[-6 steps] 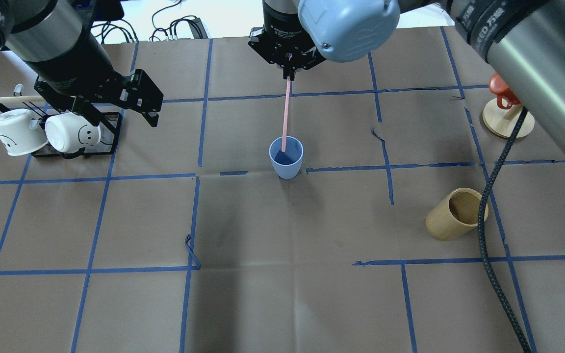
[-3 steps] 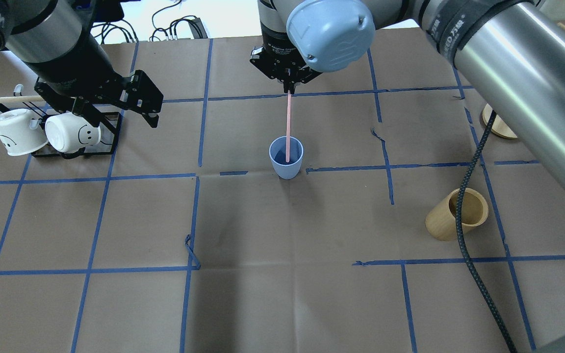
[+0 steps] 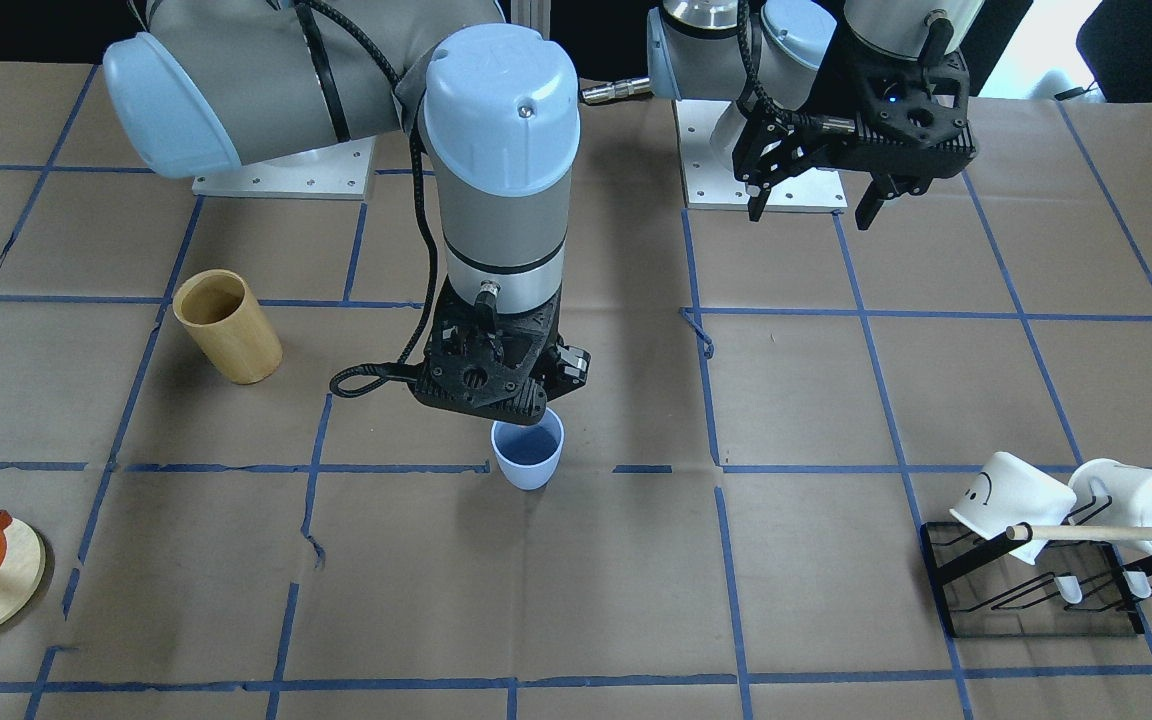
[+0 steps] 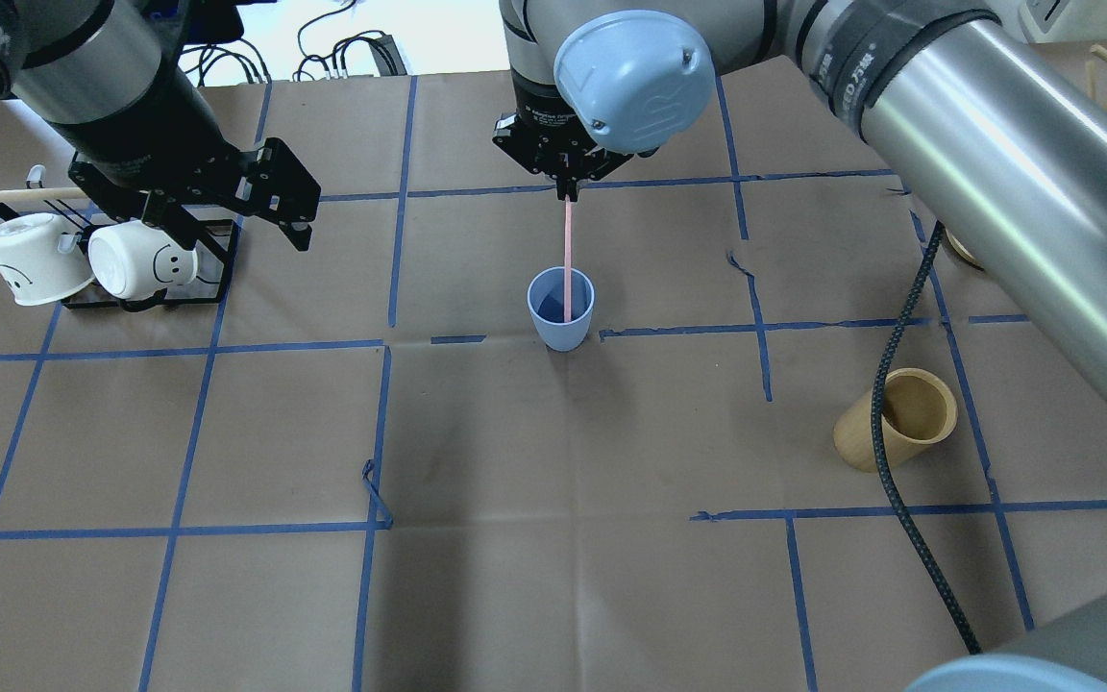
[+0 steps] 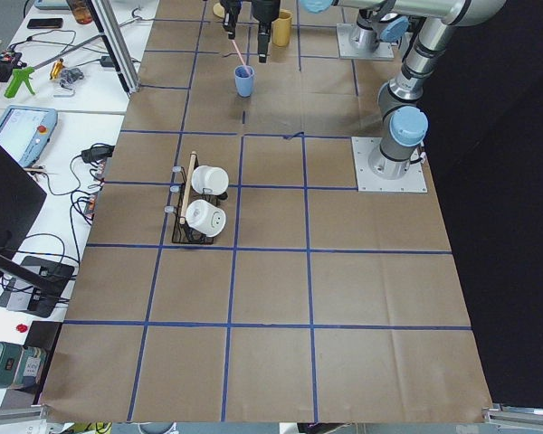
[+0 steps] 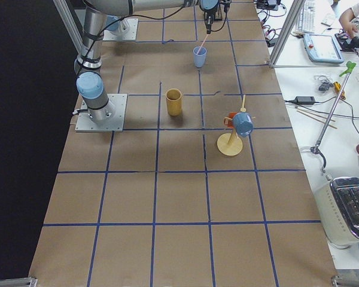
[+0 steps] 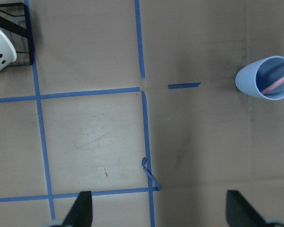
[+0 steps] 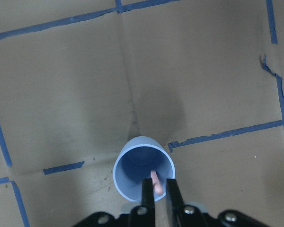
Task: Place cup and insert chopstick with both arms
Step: 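Lower the pink chopstick into the blue cup with the right gripper, then open the right gripper and release the chopstick in the cup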
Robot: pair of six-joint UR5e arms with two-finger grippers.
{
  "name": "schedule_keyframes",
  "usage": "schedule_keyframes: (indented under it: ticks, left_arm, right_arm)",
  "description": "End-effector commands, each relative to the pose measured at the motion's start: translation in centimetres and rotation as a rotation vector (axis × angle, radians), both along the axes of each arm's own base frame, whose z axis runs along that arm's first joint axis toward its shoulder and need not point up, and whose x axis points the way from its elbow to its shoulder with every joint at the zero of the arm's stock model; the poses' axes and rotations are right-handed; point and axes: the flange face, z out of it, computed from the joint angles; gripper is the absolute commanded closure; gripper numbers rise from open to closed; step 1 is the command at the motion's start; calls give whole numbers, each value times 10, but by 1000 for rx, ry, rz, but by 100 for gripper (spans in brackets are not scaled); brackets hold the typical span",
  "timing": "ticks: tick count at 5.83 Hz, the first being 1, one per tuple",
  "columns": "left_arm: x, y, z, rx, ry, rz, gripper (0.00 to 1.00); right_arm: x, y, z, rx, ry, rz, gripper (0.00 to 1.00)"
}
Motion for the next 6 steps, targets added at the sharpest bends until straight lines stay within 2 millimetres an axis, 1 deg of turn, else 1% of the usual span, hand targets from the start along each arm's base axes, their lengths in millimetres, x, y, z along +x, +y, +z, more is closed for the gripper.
schedule_keyframes:
  ticks: [1, 2, 3, 4, 5, 6]
  left_arm:
    - [0, 0, 0, -1, 0, 0, 2]
    - [0, 0, 0, 1, 0, 0, 2]
    - [1, 0, 0, 1, 0, 1, 2]
    - [0, 0, 0, 1, 0, 0, 2]
    - [1, 1, 0, 1, 0, 1, 2]
    - [1, 3, -2, 4, 0, 1, 2]
  right_arm:
    - [-12, -6, 4, -8, -6, 21, 0]
    - [-23, -11, 14, -20, -5, 48, 0]
    - [-44, -13, 32, -33, -5, 56, 0]
    - [-67, -5, 47, -5, 16, 104, 0]
    - [-83, 6, 55, 25, 23, 119, 0]
    - [-113, 21, 67, 29, 26, 154, 0]
